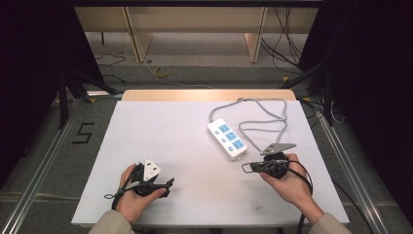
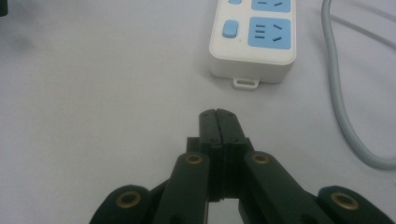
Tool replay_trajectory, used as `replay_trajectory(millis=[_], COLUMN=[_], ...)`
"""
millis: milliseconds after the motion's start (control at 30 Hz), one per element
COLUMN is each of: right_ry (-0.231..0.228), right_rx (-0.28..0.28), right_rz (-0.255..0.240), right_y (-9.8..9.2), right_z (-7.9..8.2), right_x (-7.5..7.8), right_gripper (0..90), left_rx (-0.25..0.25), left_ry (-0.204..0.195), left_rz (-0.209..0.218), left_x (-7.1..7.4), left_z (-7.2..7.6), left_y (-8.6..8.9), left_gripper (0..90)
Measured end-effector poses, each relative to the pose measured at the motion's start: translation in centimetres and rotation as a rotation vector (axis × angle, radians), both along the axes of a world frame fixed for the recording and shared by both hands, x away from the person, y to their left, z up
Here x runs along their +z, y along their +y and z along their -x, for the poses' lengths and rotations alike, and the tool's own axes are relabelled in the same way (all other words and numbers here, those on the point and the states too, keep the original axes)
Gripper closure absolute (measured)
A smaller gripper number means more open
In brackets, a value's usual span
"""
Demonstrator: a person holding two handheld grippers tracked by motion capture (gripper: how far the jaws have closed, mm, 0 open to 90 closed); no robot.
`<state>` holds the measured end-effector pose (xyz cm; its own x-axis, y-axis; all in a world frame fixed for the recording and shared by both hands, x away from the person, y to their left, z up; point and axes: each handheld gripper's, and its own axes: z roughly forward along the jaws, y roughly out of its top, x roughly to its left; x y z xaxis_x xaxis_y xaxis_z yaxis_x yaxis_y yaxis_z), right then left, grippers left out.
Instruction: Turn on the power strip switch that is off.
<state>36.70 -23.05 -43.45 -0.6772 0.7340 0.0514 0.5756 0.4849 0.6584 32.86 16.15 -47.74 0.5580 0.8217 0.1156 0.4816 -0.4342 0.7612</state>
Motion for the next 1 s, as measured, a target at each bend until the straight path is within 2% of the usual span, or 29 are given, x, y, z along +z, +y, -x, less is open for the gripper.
replay_trajectory(millis=[800, 1000], right_ry=[0.019, 0.036], right_rx=[-0.009, -0.014], right_rz=[0.006, 0.012], right_y=[0.3, 0.4], right_z=[-0.9, -1.2], right_x=[0.7, 0.8], right_gripper=[90.0, 90.0], left_rx=[0.002, 0.003], left_ry=[-0.002, -0.002], left_rz=[0.002, 0.001], left_x=[0.0, 0.0], left_z=[0.0, 0.0], left_y=[0.0, 0.0], left_gripper=[19.8, 19.9])
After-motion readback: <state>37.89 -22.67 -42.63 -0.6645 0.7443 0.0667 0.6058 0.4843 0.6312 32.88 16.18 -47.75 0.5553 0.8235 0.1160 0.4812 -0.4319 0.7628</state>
